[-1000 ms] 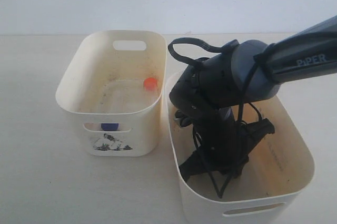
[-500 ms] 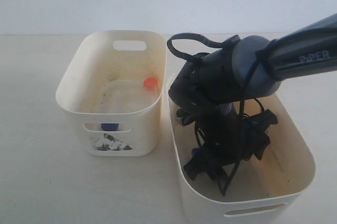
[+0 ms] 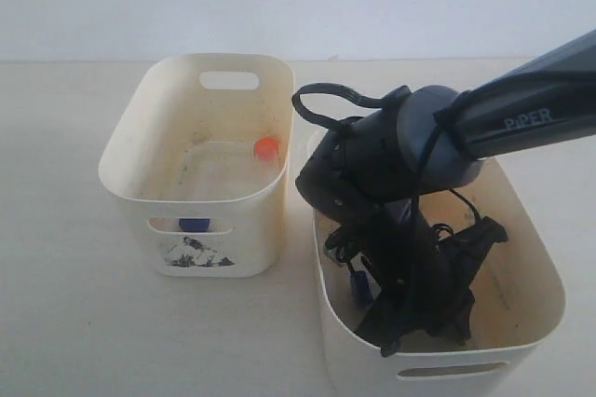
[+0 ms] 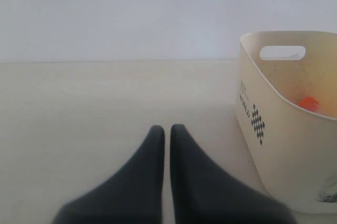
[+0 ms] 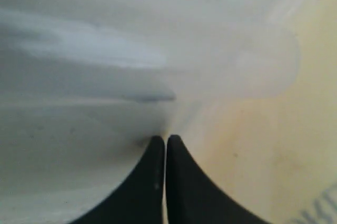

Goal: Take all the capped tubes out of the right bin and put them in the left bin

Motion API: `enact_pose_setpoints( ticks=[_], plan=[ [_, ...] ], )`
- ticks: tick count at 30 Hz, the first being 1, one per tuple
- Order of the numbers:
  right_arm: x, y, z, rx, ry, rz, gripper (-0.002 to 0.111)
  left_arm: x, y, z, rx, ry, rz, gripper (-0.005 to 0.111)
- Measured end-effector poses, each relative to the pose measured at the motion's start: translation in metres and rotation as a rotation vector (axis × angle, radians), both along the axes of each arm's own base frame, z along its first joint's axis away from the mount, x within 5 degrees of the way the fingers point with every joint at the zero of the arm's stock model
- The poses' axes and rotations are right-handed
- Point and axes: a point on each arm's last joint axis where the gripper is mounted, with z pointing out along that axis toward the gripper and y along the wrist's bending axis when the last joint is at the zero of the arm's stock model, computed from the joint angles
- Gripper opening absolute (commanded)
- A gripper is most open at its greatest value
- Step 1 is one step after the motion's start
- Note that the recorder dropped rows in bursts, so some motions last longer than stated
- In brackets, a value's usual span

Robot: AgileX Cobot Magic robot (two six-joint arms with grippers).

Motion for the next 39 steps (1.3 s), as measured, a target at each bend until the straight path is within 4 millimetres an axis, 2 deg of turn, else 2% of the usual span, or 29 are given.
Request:
enact_pose_setpoints(
  ticks=[5, 11, 16, 21, 25, 29, 33, 39],
  plan=[
    [0.001, -0.002, 0.007, -0.004, -0.018, 0.030, 0.000, 0.000, 0.000, 0.000, 0.000, 0.000, 0.000, 0.004],
    [0.001, -0.006, 0.050, 0.061, -0.124, 0.100, 0.000, 0.000, 0.000, 0.000, 0.000, 0.000, 0.000, 0.004],
    [0.000, -0.013, 0.088, 0.112, -0.170, 0.317, 0.000, 0.000, 0.000, 0.000, 0.000, 0.000, 0.000, 0.004],
    [-0.006, -0.020, 0.116, 0.119, -0.108, 0.621, 0.000, 0.000, 0.000, 0.000, 0.000, 0.000, 0.000, 0.004],
    [-0.006, -0.018, 0.119, 0.131, -0.061, 0.802, 0.000, 0.000, 0.000, 0.000, 0.000, 0.000, 0.000, 0.004],
    [-0.008, -0.003, 0.115, 0.299, -0.090, 0.863, 0.000, 0.000, 0.000, 0.000, 0.000, 0.000, 0.000, 0.004],
    [-0.018, 0.008, 0.113, 0.451, 0.001, 0.967, 0.000, 0.000, 0.000, 0.000, 0.000, 0.000, 0.000, 0.004],
    [-0.022, 0.007, 0.113, 0.459, 0.084, 1.075, 0.000, 0.000, 0.000, 0.000, 0.000, 0.000, 0.000, 0.004]
  ],
)
